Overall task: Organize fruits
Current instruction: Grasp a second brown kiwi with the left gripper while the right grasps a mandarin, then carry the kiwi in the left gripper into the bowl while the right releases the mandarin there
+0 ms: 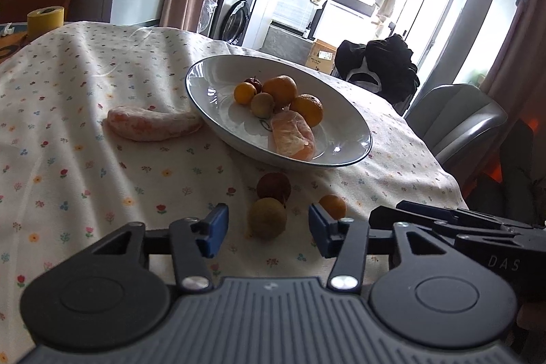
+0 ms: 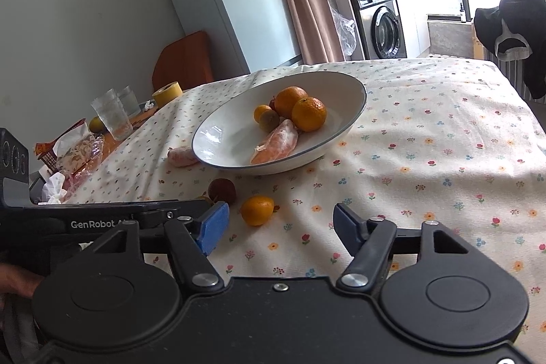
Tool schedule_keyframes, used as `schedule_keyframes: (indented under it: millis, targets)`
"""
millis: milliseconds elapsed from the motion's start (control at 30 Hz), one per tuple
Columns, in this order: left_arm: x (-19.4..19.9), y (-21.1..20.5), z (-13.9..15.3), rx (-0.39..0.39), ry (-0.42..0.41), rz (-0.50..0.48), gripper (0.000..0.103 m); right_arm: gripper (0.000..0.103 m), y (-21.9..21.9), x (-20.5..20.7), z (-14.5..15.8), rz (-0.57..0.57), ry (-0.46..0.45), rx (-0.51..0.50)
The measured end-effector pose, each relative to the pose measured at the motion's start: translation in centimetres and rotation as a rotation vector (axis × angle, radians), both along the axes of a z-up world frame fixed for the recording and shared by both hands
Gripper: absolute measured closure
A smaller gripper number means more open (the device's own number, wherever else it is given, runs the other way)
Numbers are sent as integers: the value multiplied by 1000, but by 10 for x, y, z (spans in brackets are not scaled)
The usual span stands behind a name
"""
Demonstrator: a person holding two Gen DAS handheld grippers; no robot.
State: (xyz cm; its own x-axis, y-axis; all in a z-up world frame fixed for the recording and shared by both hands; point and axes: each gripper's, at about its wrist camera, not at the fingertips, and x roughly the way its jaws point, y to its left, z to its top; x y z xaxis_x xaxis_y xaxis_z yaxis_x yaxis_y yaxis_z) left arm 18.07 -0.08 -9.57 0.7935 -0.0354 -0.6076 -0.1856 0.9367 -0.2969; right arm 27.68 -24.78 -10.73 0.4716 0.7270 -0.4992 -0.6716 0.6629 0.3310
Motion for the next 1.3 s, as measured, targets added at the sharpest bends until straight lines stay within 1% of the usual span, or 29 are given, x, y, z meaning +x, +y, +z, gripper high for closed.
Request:
schedule_keyframes:
  millis: [67, 100, 133, 267, 767, 833, 867, 900, 1033, 1300]
  targets:
    - [3, 0, -2, -22, 16, -3, 73, 38, 2, 0, 0, 8, 5, -1]
    - [4, 1, -3, -38, 25, 0, 77, 39, 3, 0, 0, 12, 6, -3]
    - [4, 1, -4, -38, 22, 5, 81, 39, 4, 0, 0, 16, 6, -6]
    - [0, 1, -3, -35, 17, 13, 81, 40, 11, 0, 0, 35, -3, -25]
    - [-26, 22, 6, -46, -18, 72, 81, 56, 45, 3, -2, 90, 0, -83]
    - [-28, 24, 7, -49, -22, 79, 81, 61, 50, 2, -2, 93, -9, -97]
    - [-30, 26, 7, -49, -23, 83, 81, 73, 54, 0, -3, 97, -20, -114]
    - [-31, 27, 8, -51, -24, 87, 81, 81, 57, -1, -3, 107, -28, -129]
    - [-36, 32, 10, -56, -33, 96, 81, 81, 60, -9, 0, 118, -58, -136]
    - [-41, 35, 18, -59, -60, 100, 81, 81, 58, -12, 13, 107, -74, -118]
